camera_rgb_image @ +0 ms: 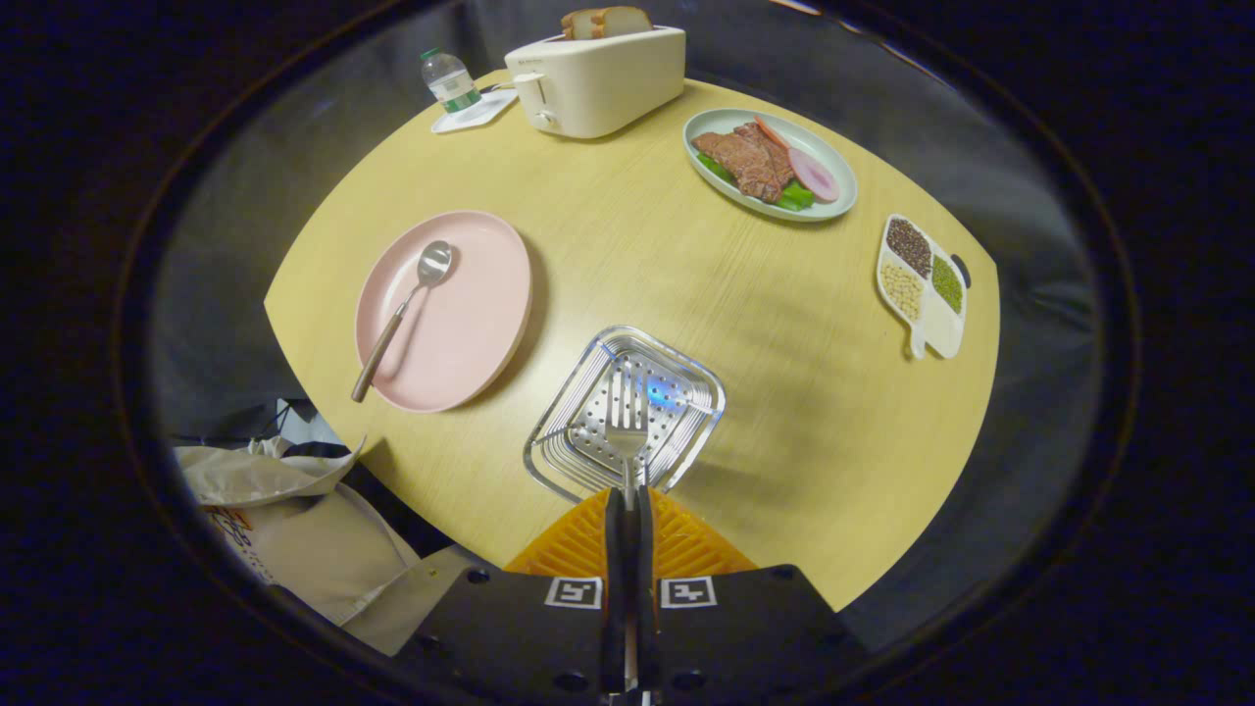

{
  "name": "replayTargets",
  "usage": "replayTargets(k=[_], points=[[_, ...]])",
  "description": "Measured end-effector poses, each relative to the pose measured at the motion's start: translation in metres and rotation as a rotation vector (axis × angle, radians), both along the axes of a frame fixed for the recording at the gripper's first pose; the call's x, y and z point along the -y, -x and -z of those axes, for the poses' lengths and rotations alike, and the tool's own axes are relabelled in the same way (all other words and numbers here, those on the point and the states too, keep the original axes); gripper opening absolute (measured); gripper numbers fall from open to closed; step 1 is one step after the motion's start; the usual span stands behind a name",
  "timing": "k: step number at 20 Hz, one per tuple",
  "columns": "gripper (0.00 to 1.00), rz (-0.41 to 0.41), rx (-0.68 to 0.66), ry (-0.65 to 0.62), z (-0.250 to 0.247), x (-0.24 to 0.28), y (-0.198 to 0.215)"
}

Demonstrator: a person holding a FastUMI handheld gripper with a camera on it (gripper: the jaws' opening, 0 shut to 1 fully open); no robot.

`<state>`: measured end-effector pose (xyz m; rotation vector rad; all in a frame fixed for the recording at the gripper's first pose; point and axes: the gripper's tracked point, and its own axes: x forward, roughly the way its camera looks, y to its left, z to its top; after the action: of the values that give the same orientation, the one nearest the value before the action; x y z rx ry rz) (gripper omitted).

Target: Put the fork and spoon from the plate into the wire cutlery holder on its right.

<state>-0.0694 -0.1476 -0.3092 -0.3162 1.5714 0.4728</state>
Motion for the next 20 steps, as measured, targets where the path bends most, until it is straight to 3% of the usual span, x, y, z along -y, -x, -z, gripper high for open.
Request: replayTargets(k=[5,9,16,20], points=[[0.14,0.032,0.013,-0.014,-0.002,-0.006,-0.004],[0.44,0.064,0.076,-0.051,-0.006,-0.02,-0.011],[0.98,0.18,0.37,-0.177,-0.036,-0.076,-0.032],[0.98,0.216,0.499,-0.215,-0.044,-0.112,-0.028]])
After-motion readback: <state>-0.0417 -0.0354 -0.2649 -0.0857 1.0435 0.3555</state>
